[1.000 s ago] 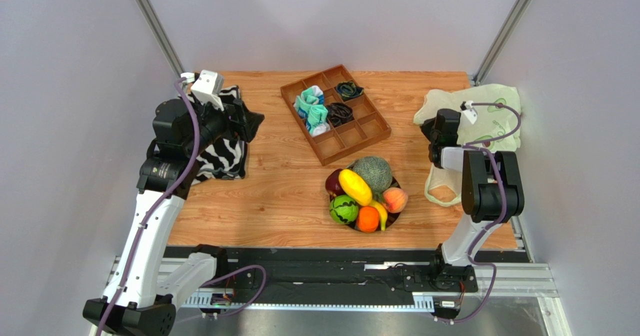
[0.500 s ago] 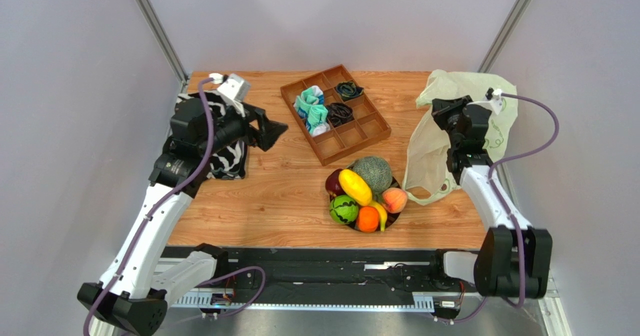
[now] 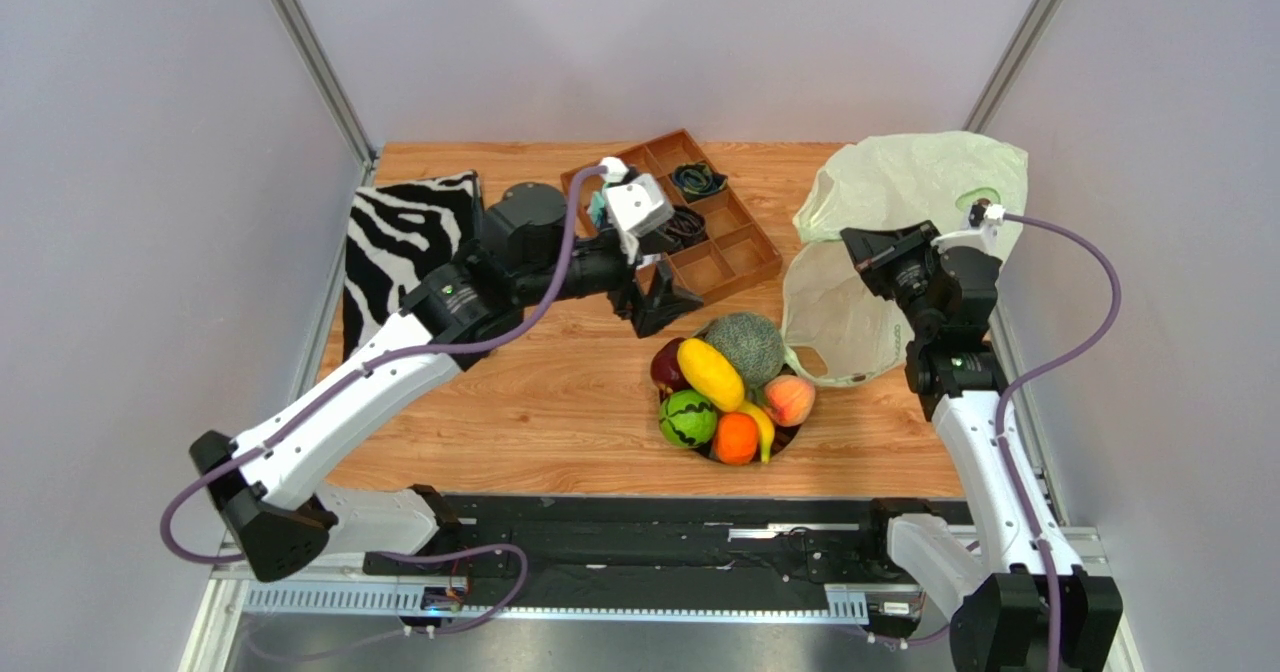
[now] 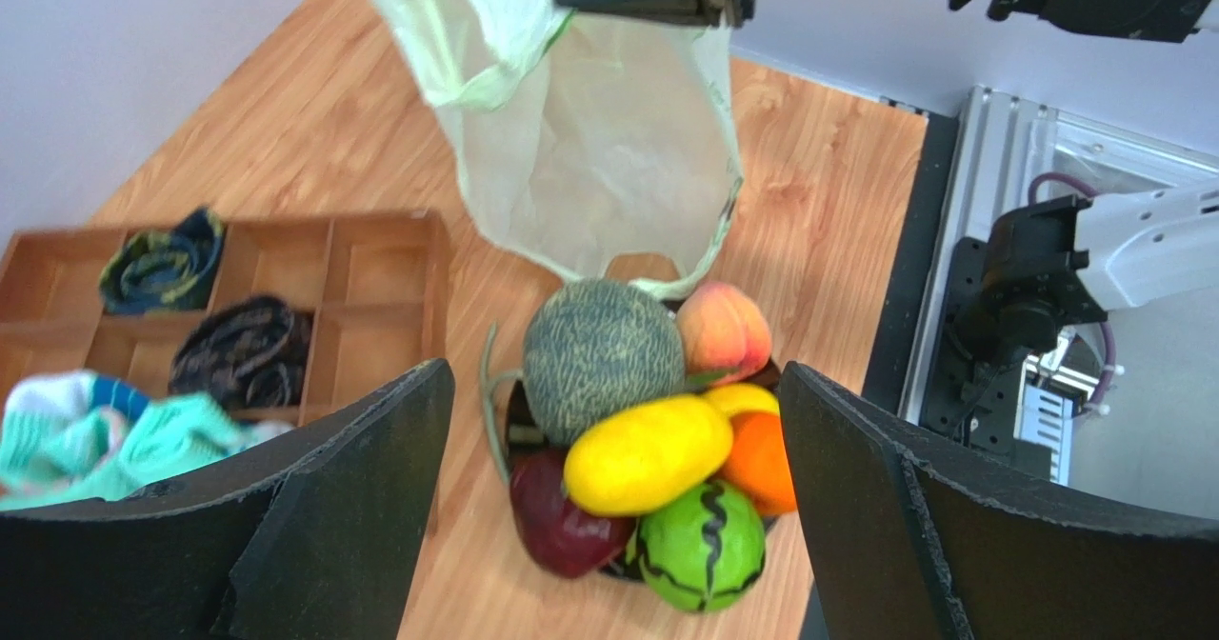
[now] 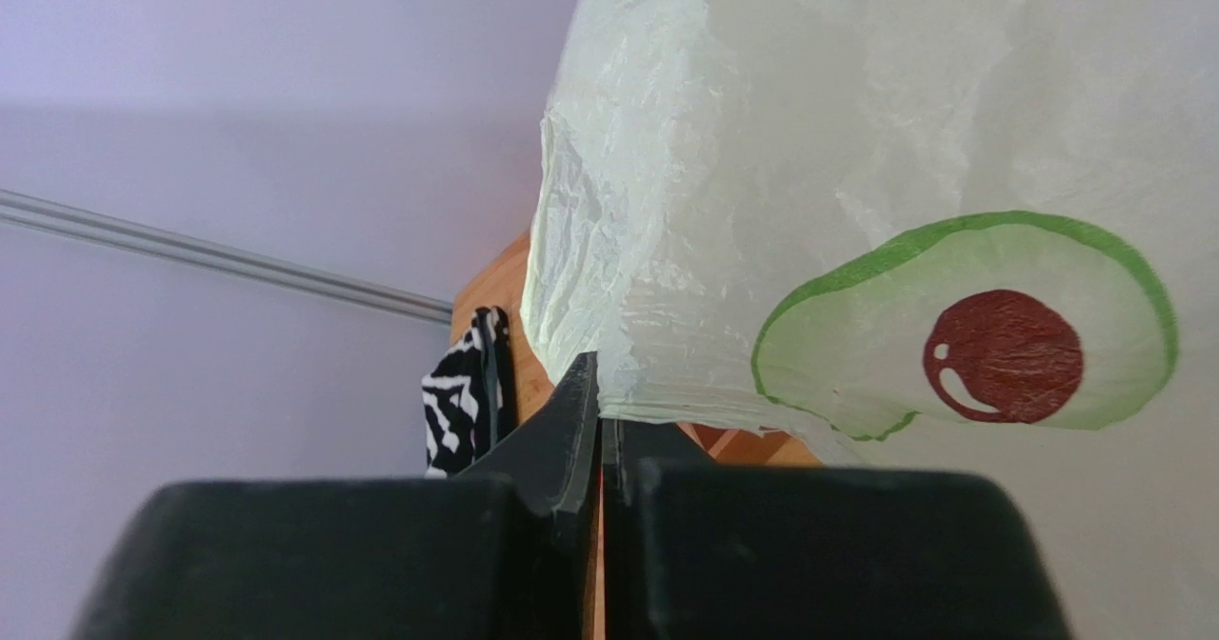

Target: Place the fruits into the plastic bag

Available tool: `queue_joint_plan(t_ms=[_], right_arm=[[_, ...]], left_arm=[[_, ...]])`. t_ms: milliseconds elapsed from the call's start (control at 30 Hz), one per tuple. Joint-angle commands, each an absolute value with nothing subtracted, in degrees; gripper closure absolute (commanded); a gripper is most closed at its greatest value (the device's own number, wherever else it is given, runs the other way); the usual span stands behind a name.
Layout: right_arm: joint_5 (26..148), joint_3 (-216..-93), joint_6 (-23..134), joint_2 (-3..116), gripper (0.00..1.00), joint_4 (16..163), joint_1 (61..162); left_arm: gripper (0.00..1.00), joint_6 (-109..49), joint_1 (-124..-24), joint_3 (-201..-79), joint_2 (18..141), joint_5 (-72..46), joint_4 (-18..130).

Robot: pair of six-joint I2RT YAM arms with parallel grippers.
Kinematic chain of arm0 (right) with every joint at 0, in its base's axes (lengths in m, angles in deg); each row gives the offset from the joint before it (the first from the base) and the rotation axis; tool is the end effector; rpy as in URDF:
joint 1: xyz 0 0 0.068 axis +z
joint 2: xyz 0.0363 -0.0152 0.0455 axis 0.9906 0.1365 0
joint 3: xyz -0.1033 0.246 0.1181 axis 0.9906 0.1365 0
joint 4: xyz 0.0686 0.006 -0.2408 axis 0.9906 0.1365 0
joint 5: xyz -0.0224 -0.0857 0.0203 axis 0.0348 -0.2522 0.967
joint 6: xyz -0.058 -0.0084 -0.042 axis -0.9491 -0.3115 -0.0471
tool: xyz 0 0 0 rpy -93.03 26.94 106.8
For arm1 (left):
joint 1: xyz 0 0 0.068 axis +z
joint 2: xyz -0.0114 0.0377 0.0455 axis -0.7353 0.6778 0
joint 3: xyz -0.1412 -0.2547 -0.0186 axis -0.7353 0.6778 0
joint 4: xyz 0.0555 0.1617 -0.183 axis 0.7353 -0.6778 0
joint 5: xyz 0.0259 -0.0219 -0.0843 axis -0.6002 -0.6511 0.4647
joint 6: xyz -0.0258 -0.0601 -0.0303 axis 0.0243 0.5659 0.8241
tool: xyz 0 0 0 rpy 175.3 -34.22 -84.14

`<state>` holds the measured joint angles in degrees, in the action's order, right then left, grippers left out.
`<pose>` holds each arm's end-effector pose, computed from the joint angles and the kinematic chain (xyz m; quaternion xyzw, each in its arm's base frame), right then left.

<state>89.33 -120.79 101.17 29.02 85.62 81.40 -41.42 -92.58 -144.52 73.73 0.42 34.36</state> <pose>0.2238 0.0075 0.3328 0.2886 0.7002 0.3436 0.5553 0.1767 -0.2097 0.4394 0.4024 0.6625 -0.3743 0.5090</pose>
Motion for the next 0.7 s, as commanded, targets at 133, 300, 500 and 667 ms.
queue_joint_plan(t_ms=[133,300,500,667], right_arm=[[84.9,-134.8,88.9,30.7,1.00,96.9,81.5],[83.8,-147.3,82.8,35.9,1.00,105.2,81.5],[80.2,-154.4,74.6,38.2,1.00,111.3,81.5],[79.4,-157.2,69.2,38.7,1.00,116.4,81.5]], left_arm=[[0.07,-42.0,-95.9,-157.5,86.2,-1.3,37.0],[0.07,-39.2,-95.9,-158.7,86.9,-2.2,39.2],[0.07,-39.4,-95.9,-157.9,86.3,-2.3,38.8],[0.07,-39.9,-95.9,-157.2,85.7,-2.1,38.9]])
